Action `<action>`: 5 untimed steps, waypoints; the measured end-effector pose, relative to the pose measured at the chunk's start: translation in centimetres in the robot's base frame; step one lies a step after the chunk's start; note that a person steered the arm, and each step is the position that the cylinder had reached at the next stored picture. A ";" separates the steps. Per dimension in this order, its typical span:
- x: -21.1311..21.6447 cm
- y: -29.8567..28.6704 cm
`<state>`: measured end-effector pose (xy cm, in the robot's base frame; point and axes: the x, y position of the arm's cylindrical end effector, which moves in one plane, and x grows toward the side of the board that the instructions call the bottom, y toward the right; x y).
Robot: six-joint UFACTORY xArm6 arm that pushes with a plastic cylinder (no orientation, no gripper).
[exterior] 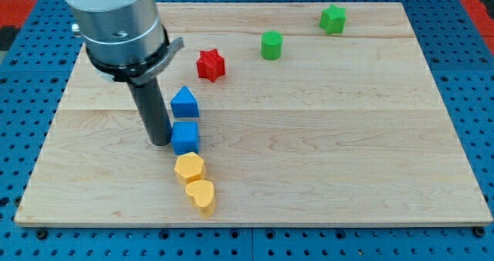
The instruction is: Slightly move the red circle to the bottom
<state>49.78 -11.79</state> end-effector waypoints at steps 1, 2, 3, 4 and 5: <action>0.0 -3.4; -1.3 -7.1; -2.9 -7.2; -2.9 -7.2; -3.2 -7.2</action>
<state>46.56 -19.02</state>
